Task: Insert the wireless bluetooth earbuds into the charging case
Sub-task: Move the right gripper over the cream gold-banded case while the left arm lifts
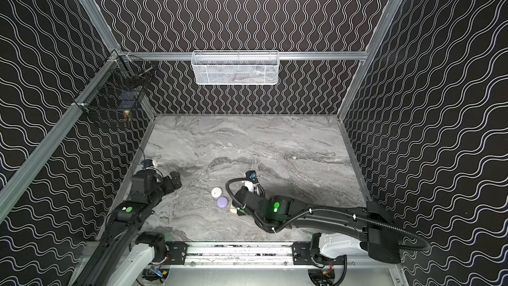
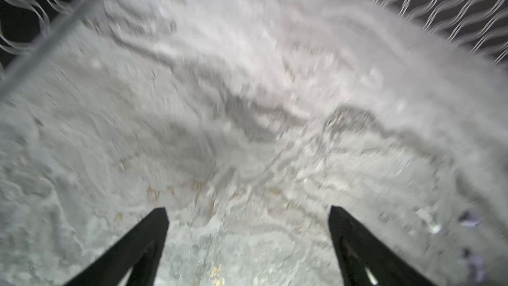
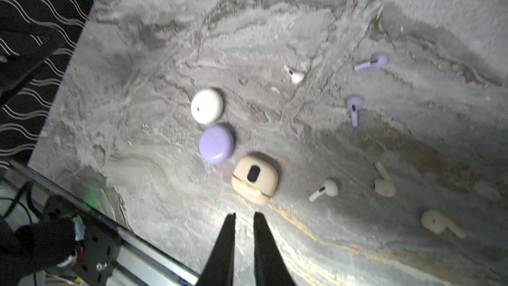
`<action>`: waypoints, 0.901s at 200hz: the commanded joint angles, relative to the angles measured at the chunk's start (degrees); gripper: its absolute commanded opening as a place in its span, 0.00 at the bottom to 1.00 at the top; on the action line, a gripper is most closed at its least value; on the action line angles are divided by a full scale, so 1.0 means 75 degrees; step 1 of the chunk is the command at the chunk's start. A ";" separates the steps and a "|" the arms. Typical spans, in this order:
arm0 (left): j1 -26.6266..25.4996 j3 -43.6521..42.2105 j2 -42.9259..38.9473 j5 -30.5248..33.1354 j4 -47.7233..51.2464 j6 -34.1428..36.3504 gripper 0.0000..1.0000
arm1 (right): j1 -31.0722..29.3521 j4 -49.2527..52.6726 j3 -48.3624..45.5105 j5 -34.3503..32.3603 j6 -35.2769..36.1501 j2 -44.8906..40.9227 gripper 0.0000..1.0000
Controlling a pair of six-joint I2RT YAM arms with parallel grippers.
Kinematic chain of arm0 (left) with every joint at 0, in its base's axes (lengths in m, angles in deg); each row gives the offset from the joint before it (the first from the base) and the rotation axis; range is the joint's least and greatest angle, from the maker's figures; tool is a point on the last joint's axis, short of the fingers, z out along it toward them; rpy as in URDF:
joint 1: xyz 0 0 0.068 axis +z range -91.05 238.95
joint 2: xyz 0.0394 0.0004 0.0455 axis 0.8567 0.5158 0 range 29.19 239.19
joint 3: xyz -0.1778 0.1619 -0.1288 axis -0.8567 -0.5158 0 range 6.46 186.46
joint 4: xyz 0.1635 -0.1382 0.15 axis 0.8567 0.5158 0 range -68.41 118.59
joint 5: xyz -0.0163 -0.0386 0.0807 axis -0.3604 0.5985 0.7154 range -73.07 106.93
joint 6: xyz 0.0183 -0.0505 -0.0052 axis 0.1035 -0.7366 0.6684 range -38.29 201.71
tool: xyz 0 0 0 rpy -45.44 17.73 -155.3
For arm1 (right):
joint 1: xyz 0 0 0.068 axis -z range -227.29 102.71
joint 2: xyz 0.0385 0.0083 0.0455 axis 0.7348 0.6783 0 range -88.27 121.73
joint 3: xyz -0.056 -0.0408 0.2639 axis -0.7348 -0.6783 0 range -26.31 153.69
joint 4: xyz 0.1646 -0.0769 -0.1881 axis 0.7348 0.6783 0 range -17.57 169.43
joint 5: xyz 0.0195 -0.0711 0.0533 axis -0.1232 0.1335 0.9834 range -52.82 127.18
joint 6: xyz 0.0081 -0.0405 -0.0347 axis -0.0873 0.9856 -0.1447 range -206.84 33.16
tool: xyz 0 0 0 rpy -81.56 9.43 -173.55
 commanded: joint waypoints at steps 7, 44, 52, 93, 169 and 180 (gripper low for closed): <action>-0.0002 -0.0140 -0.0387 -0.0554 -0.0647 0.0204 0.89 | -0.0242 0.0024 -0.0441 0.0244 -0.0937 0.0395 0.06; 0.0005 -0.0416 -0.1055 -0.0900 -0.0763 0.0211 0.89 | -0.0370 -0.0692 -0.0666 0.0665 -0.1090 0.0830 0.03; 0.0000 -0.0416 -0.1025 -0.0908 -0.0771 0.0205 0.89 | -0.0374 -0.0989 -0.0751 0.0840 -0.1035 0.0899 0.04; 0.0004 -0.0331 -0.0590 -0.1014 -0.0871 0.0241 0.84 | -0.0369 -0.1321 -0.0613 0.1208 -0.0942 0.1597 0.06; 0.0001 -0.0407 -0.0907 -0.0982 -0.0806 0.0214 0.86 | -0.0115 -0.1418 -0.0403 0.1004 -0.0850 0.2288 0.08; 0.0002 -0.0404 -0.0895 -0.0957 -0.0798 0.0211 0.86 | -0.0035 -0.1583 -0.0427 0.1108 -0.0783 0.2359 0.08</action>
